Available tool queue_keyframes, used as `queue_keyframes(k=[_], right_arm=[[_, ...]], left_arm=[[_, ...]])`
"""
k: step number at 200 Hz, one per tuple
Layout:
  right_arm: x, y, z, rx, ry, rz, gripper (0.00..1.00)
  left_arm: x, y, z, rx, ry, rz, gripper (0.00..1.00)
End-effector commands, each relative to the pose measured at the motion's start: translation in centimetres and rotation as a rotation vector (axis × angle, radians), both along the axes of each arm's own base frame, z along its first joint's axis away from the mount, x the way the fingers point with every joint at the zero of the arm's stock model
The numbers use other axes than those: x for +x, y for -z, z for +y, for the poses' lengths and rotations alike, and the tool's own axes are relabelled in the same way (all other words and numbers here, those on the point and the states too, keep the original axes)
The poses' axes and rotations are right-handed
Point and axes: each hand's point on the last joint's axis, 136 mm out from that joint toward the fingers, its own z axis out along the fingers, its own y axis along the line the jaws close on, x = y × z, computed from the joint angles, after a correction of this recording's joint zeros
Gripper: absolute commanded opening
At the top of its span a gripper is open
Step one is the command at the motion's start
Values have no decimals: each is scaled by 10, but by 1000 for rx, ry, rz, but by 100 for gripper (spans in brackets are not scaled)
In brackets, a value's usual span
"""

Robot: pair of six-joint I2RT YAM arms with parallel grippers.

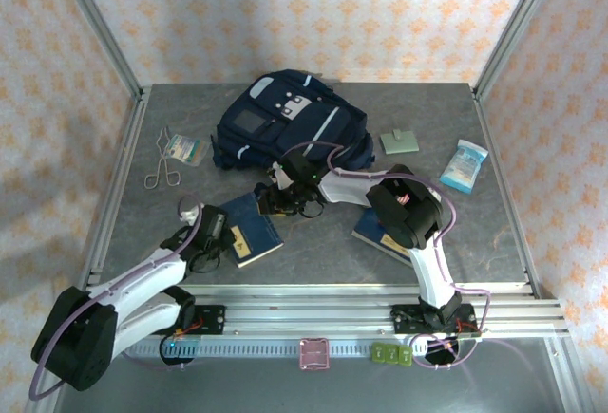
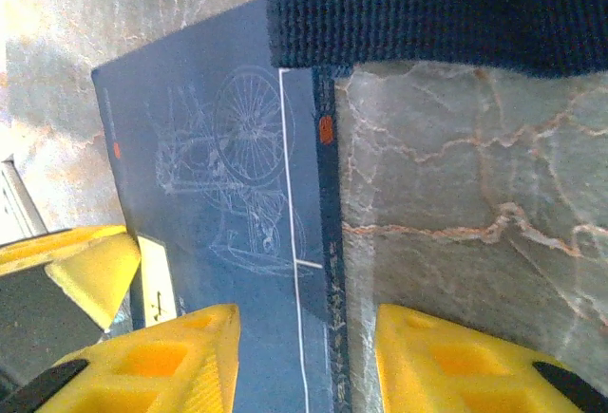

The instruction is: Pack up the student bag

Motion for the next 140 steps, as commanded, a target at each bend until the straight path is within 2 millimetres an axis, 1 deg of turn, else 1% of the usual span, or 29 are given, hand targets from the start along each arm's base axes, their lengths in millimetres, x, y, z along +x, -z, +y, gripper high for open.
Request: queue_keyframes(k=[1,11,25,42,54,59,67,70,78,97,103,112,140], right_arm=[[-15,11,0,-54,-62,37,41],[-26,7,9,-18,-115,53,40],[-37,-4,22,55,-172,81,38],[-42,-21,31,148,-204,91,36],[-43,-40,36,217,-226,80,34],[-43,-47,37,243,-231,79,34],[-44,-65,38,314,-241,72,34],[-44,-68,38,324,-241,73,34],[-40,-82,37,369,-233,54,34],[-35,-104,30,446,-217,35,34],[-34,-108,28,462,-213,33,34],[-33,-107,27,465,-203,32,35],[-31,-82,28,426,-183,79,36]], left_arm=[[-13,26,-12,-51,54,71,19],[-12,26,-16,-69,67,62,17],[-8,24,-23,-102,85,42,13],[-6,22,-28,-127,103,22,10],[-5,20,-30,-129,111,15,7],[-5,20,-30,-130,116,10,6],[-5,19,-31,-130,119,7,5],[-5,19,-30,-129,120,6,4],[-5,19,-32,-134,127,0,3],[-5,18,-34,-149,135,-12,2],[-4,18,-35,-155,136,-15,1],[-4,18,-36,-161,138,-18,1],[-2,16,-39,-175,144,-31,0]])
